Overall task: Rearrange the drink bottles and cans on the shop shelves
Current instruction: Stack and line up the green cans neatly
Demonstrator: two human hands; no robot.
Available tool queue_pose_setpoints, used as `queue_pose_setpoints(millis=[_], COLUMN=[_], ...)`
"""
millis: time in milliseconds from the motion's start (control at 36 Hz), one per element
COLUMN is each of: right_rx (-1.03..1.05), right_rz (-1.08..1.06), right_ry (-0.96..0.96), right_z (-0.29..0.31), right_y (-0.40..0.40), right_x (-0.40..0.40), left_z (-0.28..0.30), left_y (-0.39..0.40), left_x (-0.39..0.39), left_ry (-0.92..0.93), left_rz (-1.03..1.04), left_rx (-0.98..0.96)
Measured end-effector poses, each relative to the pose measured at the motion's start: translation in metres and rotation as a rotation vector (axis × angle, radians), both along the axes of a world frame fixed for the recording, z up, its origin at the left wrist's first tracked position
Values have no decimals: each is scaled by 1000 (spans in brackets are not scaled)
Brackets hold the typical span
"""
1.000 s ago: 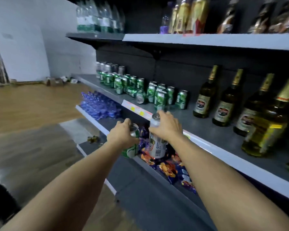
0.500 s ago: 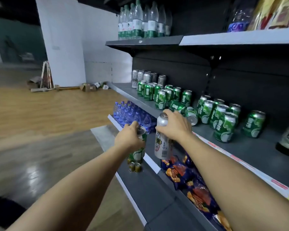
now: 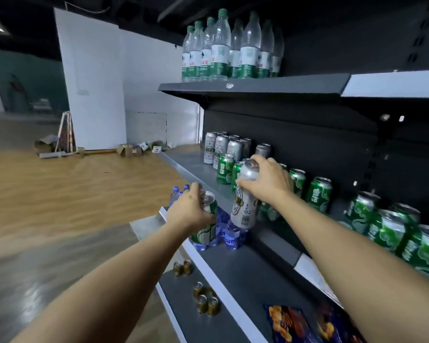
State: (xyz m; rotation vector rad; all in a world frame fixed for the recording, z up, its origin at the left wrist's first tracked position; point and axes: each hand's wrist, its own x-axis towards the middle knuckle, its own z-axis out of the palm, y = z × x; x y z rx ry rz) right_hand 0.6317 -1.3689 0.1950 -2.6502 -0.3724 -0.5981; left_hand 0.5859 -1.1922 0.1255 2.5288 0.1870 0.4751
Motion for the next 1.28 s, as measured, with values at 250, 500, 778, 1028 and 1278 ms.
queue_pose_setpoints(millis=[250, 500, 778, 1028, 1278], right_rx=[158, 176, 26, -35, -127], right_rz=[-67, -204, -375, -469, -601], right_ry=[-34, -9, 9, 85, 72], right_z=[16, 32, 26, 15, 7], right_y=[107, 183, 203, 238, 289], right_x=[117, 223, 321, 384, 435], left_z=[11, 26, 27, 25, 21], left_y=[113, 203, 219, 235, 266], left_x=[120, 246, 375, 468, 550], left_ry=[-27, -39, -8, 49, 99], left_rz=[-80, -193, -300, -371, -520], left_rx=[-60, -112, -121, -114, -26])
